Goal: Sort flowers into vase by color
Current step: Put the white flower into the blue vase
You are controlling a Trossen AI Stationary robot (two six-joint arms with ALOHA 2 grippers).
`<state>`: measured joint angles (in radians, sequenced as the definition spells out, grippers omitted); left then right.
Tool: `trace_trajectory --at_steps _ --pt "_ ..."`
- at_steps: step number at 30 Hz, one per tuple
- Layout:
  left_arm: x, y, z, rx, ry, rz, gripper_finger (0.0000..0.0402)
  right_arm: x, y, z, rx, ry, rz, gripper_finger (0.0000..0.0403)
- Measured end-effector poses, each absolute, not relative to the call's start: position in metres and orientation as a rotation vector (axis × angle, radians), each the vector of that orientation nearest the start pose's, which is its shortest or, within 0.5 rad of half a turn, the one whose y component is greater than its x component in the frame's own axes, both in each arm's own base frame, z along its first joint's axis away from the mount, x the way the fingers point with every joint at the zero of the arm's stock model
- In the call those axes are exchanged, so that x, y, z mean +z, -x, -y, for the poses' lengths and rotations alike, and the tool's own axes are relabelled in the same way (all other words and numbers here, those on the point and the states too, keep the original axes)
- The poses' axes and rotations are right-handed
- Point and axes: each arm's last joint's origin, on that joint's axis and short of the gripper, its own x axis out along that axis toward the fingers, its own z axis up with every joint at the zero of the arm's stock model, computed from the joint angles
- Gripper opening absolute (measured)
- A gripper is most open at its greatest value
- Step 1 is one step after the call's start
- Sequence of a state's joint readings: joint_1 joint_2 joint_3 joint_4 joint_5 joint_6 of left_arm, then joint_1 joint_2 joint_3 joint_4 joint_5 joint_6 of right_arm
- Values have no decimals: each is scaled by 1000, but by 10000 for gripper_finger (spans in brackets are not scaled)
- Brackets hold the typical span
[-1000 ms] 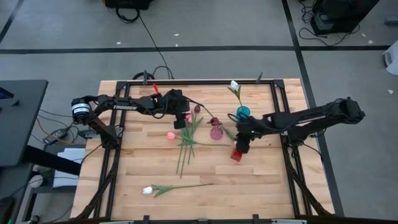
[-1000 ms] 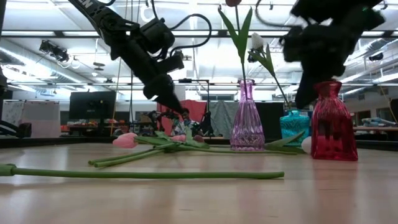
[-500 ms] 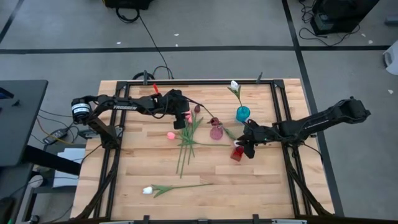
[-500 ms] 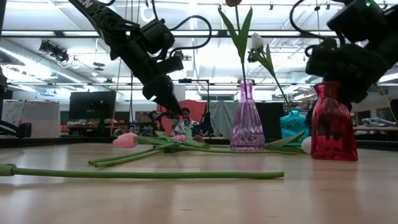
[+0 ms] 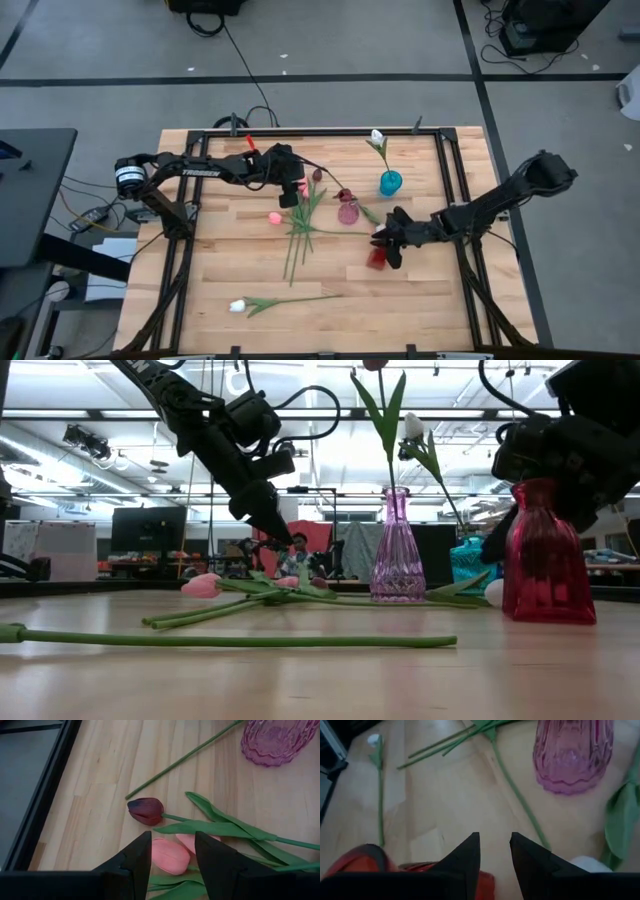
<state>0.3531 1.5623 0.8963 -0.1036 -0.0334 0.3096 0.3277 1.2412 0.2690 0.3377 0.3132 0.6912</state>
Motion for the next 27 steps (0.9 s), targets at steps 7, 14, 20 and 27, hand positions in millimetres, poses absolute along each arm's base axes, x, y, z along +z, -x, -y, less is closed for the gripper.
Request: trace_trajectory --at_steps 7,14,20,27 --pt "196 -297 -110 244 -166 -816 155 124 -189 -51 -398 -369 -604 112" --pt "196 -297 -111 246 -168 -806 155 117 -186 -35 -486 -268 -669 110" --pt "196 -297 -111 247 -164 -809 155 116 -189 -33 -447 -269 -687 121" --pt "196 -297 -111 247 -165 -808 155 108 -185 -29 -482 -243 -771 160"
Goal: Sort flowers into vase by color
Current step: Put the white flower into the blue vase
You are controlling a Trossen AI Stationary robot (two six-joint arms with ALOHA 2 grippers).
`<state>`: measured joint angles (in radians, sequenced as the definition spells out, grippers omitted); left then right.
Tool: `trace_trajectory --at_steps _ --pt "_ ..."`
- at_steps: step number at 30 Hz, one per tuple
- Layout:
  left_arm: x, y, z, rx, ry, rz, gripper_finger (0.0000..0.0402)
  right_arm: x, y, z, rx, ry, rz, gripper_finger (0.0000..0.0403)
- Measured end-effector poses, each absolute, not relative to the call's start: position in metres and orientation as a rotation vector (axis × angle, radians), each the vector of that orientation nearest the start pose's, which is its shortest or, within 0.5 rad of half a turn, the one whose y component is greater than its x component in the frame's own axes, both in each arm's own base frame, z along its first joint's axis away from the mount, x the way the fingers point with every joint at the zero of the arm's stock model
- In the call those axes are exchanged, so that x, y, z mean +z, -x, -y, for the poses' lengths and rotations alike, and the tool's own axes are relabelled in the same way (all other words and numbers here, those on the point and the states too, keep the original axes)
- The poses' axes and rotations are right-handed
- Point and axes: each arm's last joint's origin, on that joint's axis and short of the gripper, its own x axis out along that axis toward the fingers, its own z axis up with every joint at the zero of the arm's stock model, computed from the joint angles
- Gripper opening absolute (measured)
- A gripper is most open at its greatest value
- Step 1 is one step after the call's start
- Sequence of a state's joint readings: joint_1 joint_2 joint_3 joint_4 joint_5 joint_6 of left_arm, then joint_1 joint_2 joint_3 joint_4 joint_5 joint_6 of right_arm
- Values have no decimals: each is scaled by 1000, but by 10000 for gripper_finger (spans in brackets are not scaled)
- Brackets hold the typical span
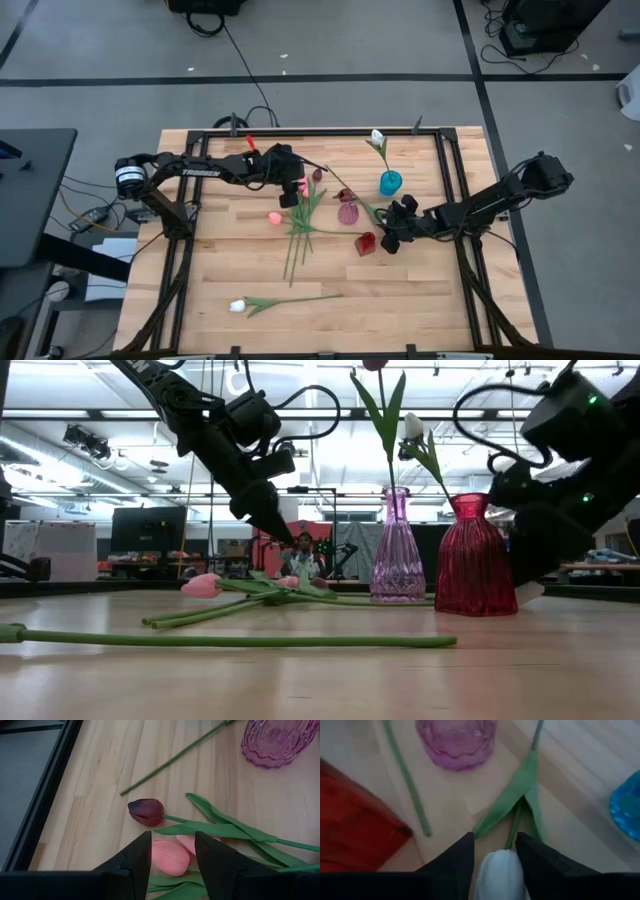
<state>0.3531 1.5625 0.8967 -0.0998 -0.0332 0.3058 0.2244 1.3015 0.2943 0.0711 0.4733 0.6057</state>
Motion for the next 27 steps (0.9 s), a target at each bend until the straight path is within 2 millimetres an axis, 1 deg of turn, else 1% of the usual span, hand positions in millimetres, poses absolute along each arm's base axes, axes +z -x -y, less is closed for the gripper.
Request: trace_trajectory --at_steps 5,9,12,17,22,24,27 --pt "196 -297 -111 247 -165 -809 155 103 -184 -27 -448 -210 -838 183" --pt "196 -297 -111 247 -164 -809 155 103 -179 -22 -478 -216 -899 183" --pt "196 -297 -110 246 -163 -817 155 105 -175 -20 -451 -252 -929 179" --pt "196 -297 -111 246 -164 -812 155 120 -170 -20 -434 -319 -1058 172" --pt "196 -298 -111 248 -166 -806 155 135 -166 -20 -473 -308 -1157 158" --pt "196 -298 -110 246 -165 -807 155 142 -165 -21 -464 -342 -1207 153" --pt "196 -297 -110 245 -165 -810 155 154 -162 -24 -445 -413 -1335 149"
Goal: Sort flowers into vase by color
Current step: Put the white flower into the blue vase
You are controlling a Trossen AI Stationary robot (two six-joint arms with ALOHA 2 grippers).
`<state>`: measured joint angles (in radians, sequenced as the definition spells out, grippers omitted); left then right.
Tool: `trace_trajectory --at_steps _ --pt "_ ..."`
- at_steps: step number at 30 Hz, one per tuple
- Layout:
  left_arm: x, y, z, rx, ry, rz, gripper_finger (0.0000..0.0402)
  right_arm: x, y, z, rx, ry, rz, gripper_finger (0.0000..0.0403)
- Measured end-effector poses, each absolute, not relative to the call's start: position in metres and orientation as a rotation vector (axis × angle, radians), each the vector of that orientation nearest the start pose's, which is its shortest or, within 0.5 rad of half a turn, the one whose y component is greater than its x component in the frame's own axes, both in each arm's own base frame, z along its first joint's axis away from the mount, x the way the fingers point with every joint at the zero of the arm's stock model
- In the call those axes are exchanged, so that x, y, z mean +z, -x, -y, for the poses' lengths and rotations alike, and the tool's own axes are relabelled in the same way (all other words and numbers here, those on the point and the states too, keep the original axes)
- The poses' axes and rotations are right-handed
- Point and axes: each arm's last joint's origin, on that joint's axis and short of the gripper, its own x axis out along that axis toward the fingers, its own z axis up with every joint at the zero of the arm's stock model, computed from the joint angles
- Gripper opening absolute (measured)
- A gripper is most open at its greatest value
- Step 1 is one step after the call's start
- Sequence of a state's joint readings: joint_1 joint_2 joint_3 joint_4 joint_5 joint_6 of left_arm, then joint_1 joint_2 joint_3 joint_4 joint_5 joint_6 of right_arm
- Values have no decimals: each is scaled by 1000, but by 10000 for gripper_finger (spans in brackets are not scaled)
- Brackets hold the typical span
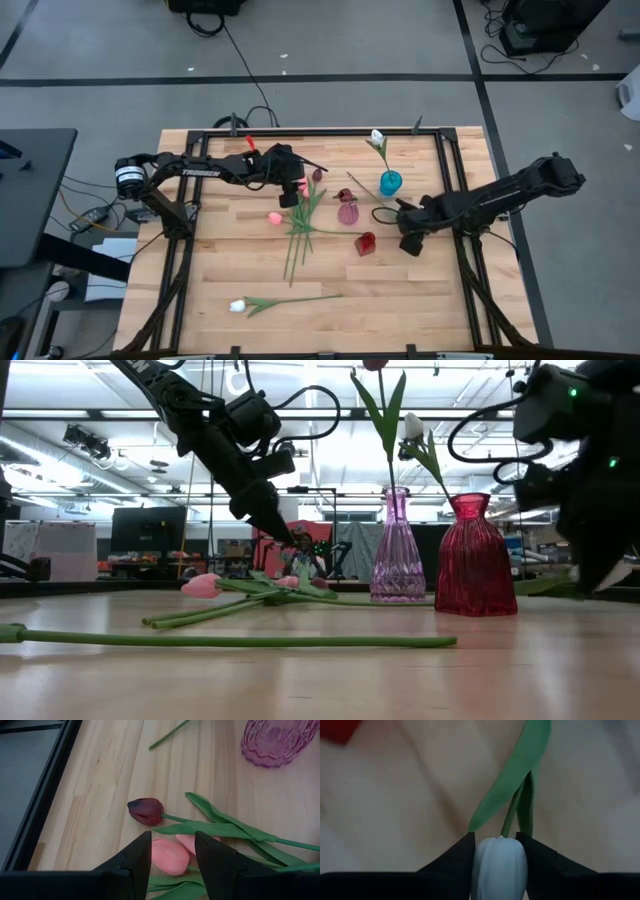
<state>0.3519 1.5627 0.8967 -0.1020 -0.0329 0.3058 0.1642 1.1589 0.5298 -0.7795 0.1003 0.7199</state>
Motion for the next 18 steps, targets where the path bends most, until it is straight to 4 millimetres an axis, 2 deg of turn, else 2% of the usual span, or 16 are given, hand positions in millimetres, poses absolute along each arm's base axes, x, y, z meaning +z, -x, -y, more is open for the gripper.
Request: trace_trajectory --at_steps 5,11,14,18 --pt "196 -297 -110 237 -161 -809 155 173 -156 -28 -432 -544 -1507 149" --pt "196 -297 -110 234 -159 -814 155 175 -150 -31 -414 -602 -1579 150" --pt "195 -297 -110 233 -158 -817 155 178 -150 -32 -404 -639 -1551 156" --pt "195 -297 -109 232 -158 -820 155 180 -155 -35 -381 -537 -1450 184"
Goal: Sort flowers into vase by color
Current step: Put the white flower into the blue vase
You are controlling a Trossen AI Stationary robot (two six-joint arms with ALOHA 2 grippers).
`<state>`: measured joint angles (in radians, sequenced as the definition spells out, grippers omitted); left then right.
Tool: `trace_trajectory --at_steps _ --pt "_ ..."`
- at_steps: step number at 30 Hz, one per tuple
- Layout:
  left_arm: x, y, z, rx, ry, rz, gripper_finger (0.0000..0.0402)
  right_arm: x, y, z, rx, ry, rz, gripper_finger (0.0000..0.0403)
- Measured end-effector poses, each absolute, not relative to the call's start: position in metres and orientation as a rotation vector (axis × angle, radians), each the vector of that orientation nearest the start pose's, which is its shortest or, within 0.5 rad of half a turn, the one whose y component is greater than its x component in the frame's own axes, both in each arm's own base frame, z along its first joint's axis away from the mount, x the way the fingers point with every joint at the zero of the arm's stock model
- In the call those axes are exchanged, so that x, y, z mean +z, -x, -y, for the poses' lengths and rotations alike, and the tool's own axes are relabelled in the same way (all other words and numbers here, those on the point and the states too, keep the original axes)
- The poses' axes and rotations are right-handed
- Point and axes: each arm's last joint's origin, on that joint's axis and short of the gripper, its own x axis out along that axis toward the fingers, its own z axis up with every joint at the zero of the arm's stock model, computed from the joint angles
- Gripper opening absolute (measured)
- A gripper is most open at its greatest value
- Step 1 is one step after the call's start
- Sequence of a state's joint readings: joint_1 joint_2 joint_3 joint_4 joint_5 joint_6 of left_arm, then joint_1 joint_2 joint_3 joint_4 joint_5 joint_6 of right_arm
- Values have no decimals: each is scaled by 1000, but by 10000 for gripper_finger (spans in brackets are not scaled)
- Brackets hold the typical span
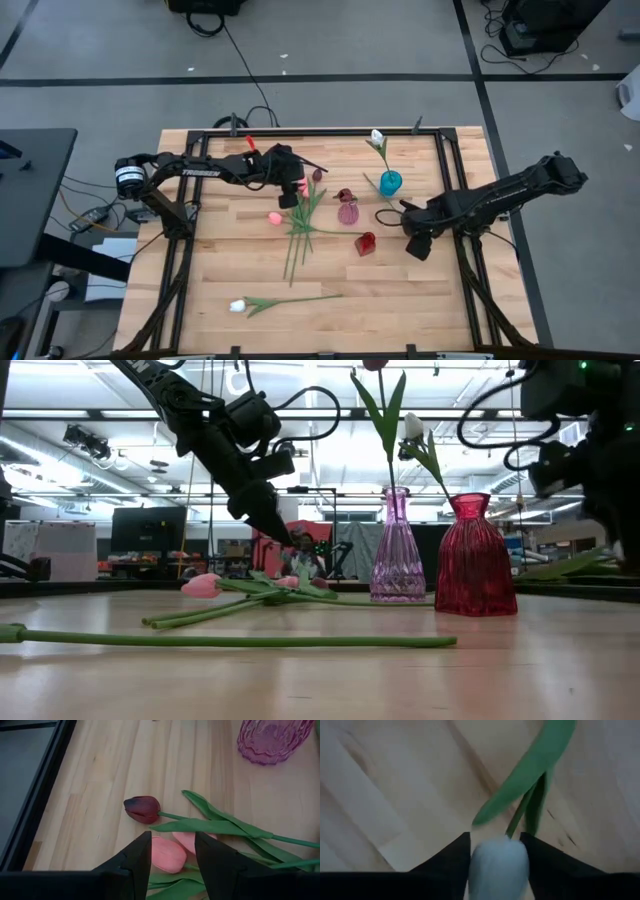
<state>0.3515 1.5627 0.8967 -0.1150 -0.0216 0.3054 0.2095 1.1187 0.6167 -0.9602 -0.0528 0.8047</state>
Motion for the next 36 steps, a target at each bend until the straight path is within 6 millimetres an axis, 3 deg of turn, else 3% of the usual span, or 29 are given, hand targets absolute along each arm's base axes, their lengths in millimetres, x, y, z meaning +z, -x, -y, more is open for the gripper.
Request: trace_trajectory --at_steps 7,11,19,27,36 --pt "194 -295 -109 228 -153 -840 155 179 -151 -34 -455 -550 -1473 265" --pt "195 -296 -109 230 -157 -827 155 179 -156 -31 -544 -497 -1367 282" --pt "195 -296 -109 230 -158 -828 155 159 -171 -15 -609 -447 -1178 233" --pt "195 -296 -109 229 -159 -829 155 133 -175 9 -673 -396 -1150 182" --pt "195 -296 -109 229 -159 -830 155 126 -181 19 -633 -416 -1151 151"
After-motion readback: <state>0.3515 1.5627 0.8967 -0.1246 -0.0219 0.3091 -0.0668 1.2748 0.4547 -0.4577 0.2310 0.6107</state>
